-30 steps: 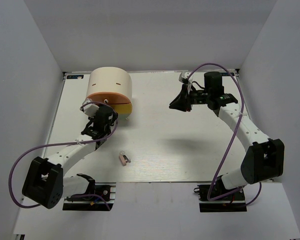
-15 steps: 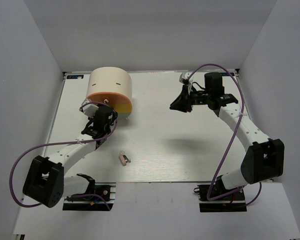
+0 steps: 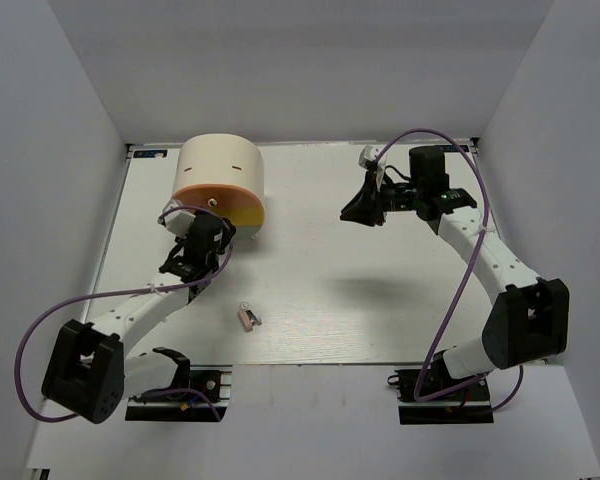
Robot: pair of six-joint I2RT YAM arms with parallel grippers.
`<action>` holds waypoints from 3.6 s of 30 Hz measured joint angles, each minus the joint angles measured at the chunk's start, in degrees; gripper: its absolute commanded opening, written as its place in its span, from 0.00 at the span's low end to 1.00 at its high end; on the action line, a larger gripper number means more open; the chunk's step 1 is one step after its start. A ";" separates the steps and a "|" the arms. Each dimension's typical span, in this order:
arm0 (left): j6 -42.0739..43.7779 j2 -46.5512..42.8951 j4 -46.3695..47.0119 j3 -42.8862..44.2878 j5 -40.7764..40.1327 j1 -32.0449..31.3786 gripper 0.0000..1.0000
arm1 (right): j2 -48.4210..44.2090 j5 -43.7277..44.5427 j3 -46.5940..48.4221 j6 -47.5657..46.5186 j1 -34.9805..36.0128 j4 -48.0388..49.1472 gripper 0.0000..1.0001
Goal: Sort the stationery into containers
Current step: Close the drawer in the storage box, then open the drawer in the storage box.
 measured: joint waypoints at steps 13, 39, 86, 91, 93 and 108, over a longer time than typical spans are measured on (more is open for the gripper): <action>3.41 -19.82 -2.89 -12.70 12.13 0.04 0.75 | -0.63 0.46 -1.75 -1.18 -0.04 -0.94 0.35; -13.60 -5.57 24.55 -25.92 27.89 13.77 0.56 | -4.70 -0.22 -8.98 -0.46 -2.99 1.55 0.28; -16.94 18.27 51.08 -21.40 36.37 19.80 0.46 | -2.29 -0.66 -9.22 -1.97 -4.61 1.49 0.28; -16.94 20.17 51.89 -20.55 36.50 20.11 0.39 | -1.57 -0.68 -9.11 -2.10 -4.87 0.87 0.28; -16.96 20.55 52.33 -20.46 36.54 20.11 0.38 | -1.25 -0.68 -9.07 -2.16 -4.90 0.55 0.28; -16.41 17.18 52.72 -23.74 36.92 20.11 0.25 | -0.46 -1.20 -8.28 -5.14 -4.90 -1.16 0.37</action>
